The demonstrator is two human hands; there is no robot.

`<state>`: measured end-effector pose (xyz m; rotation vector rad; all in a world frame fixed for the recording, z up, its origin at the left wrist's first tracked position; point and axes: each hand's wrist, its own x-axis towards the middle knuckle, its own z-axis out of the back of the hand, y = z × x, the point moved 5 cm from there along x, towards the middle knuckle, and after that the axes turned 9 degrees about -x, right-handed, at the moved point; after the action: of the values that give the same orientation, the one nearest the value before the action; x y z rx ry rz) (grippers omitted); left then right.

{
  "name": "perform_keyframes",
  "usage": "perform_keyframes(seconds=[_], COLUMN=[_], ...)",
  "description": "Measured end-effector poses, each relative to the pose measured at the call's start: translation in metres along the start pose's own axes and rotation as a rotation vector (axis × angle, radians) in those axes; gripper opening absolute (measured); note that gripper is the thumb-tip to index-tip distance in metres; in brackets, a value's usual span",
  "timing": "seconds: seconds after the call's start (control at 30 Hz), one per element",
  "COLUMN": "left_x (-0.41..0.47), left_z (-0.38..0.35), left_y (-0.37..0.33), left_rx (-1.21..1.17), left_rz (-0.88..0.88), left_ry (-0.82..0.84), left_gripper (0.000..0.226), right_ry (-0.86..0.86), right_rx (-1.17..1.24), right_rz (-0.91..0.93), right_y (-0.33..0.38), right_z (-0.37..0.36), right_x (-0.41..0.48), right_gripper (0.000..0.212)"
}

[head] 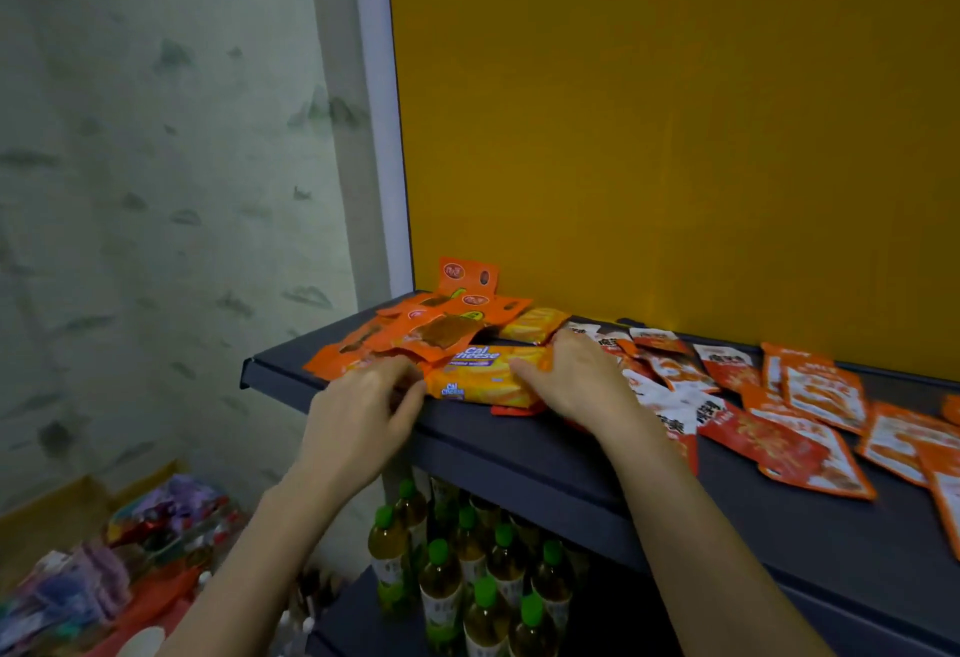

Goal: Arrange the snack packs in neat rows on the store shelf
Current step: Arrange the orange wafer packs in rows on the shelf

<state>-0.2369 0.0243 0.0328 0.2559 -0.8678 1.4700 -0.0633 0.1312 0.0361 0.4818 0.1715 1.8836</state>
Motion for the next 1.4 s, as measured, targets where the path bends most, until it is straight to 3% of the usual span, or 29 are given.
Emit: perform_keyframes(seconds=[0.27,0.43,0.53,0.8,0.97,1.07,1.17,1.27,1.4], left_x=[0.071,0.114,0.126,0.156,0.183,0.195,0.206,0.213,0.219], left_z=[-0.039,-0.09,-0.111,-0.13,-0.144,-0.149,-0.157,-0.168,-0.182], left_y=[0.008,0.004,0.008,0.032,0.037,0.039,0.043,0.048,0.055], left_rx=[-0.264,-0.253,-0.143,-0.043,-0.036,-0.008,-0.006,-0.032,-0.122], left_rz=[-0.135,-0.181,-0.205,-0.188,-0.12,-0.072,-0.039,0.013,0.098], left_ry=[0.029,0.366,0.531,0.601,0.593,0.598,0.632,0.68,0.756], left_gripper=[0.018,0.023,0.028,0.031,0.029,0.028,0.037,0.053,0.081], right_ry=[0.163,0.181,0.219,0.253,0.24,0.274,0.26,0.196,0.106], right_rx=[-0.059,-0.105,-0.087,-0.031,0.061,0.115,0.329,0.575,0.683], right_rz=[-0.188,-0.228,-0.26,-0.357,-0.414,-0.434,-0.392,-0.335,-0.345], right_y=[0.012,0.01,0.007,0.008,0.004,0.001,-0.004,-0.008,-0.02], right_z=[-0.02,-0.025,-0.025,-0.017,-0.012,-0.012,-0.015,-0.012,-0.008], right_x=[0.033,0.036,0.035,0.035,0.034,0.034,0.036,0.037,0.033], right_gripper=[0.114,0.117,0.112,0.072,0.083,0.078,0.065,0.029,0.034])
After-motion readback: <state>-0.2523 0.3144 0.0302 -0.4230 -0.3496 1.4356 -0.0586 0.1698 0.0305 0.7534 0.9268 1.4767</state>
